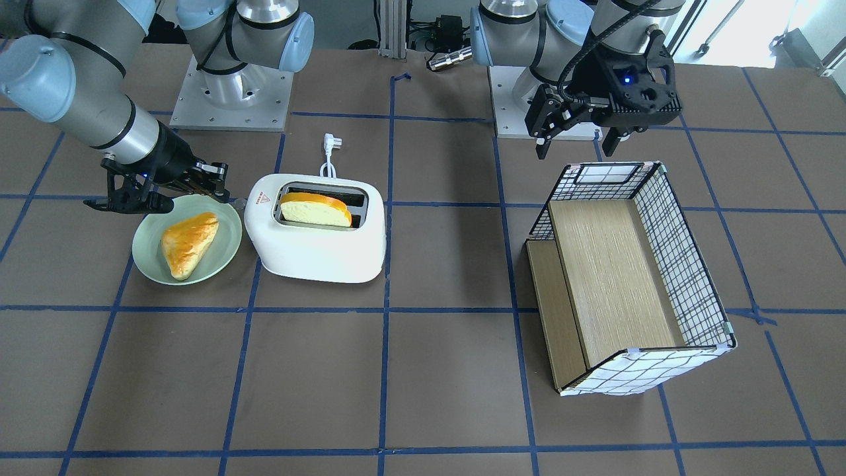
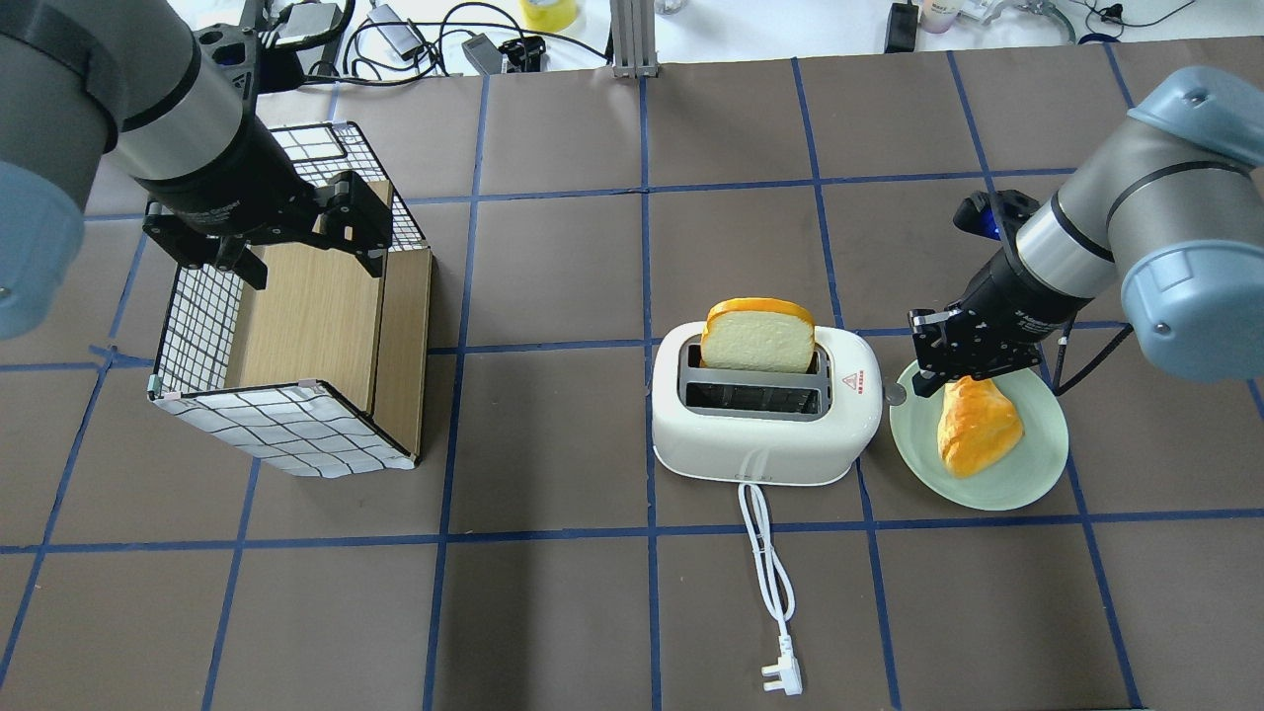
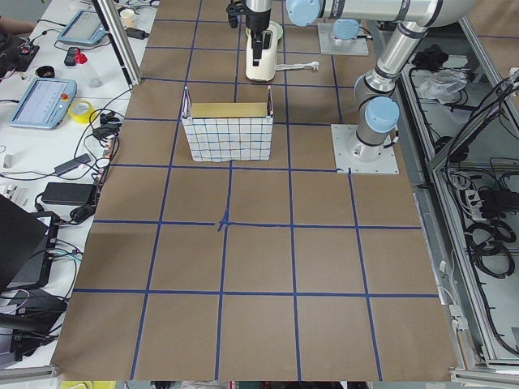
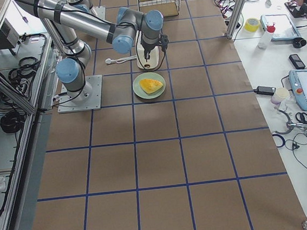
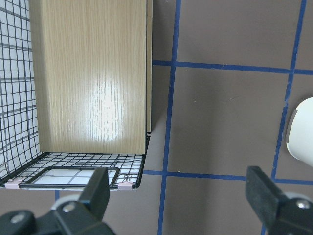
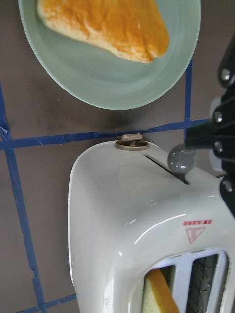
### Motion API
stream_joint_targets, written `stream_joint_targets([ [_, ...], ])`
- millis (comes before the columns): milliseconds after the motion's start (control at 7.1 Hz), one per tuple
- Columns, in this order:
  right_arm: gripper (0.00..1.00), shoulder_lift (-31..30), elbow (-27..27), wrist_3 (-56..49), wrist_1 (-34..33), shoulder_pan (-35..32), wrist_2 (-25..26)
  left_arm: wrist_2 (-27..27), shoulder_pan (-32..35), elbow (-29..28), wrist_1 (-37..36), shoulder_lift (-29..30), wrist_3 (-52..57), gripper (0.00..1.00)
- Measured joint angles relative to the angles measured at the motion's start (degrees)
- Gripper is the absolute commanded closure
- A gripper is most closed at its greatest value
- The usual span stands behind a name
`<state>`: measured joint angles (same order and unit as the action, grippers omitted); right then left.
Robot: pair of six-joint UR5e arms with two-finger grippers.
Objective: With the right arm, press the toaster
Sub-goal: 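Lower the right gripper onto the toaster's side lever beside the plate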
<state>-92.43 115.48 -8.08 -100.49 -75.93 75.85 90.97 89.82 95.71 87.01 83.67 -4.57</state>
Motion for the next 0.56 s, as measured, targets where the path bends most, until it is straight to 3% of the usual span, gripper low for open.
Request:
stream_joint_targets([
  [563,1.00,-0.5,1.2,2.7,-1.5,-0.1,-1.8,0.0,0.0,0.0,0.0,0.0,0.0,0.00],
])
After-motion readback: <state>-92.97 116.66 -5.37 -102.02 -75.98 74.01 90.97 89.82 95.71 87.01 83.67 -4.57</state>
